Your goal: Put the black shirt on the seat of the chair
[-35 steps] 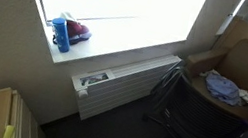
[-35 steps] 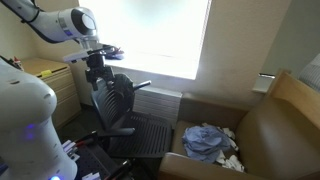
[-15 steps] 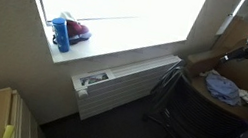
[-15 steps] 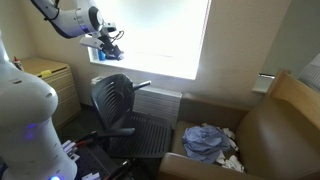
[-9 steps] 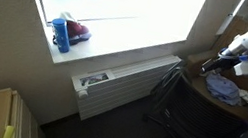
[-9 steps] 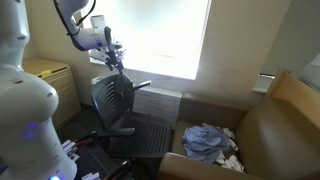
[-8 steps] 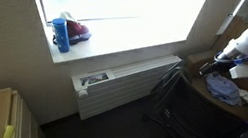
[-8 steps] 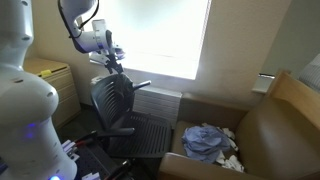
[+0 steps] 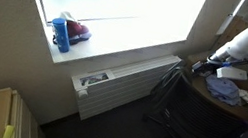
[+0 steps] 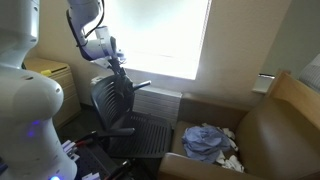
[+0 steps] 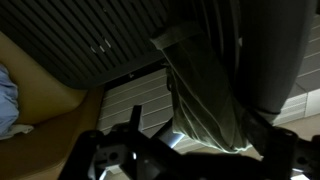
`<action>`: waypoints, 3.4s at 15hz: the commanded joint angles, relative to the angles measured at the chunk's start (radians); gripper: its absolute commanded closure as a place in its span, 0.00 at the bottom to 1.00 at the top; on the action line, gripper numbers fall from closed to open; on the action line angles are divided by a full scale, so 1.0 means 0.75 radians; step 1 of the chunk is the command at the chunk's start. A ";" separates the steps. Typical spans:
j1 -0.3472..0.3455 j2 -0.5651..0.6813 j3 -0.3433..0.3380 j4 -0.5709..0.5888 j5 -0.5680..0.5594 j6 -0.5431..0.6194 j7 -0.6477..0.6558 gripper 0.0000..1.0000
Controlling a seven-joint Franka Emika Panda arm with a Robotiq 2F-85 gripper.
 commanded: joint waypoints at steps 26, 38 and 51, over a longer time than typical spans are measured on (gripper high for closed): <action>0.507 0.213 -0.550 0.109 -0.015 0.063 0.244 1.00; 0.307 0.174 -0.328 0.093 0.082 0.264 0.057 0.25; 0.368 0.234 -0.368 0.155 0.293 0.212 -0.084 0.48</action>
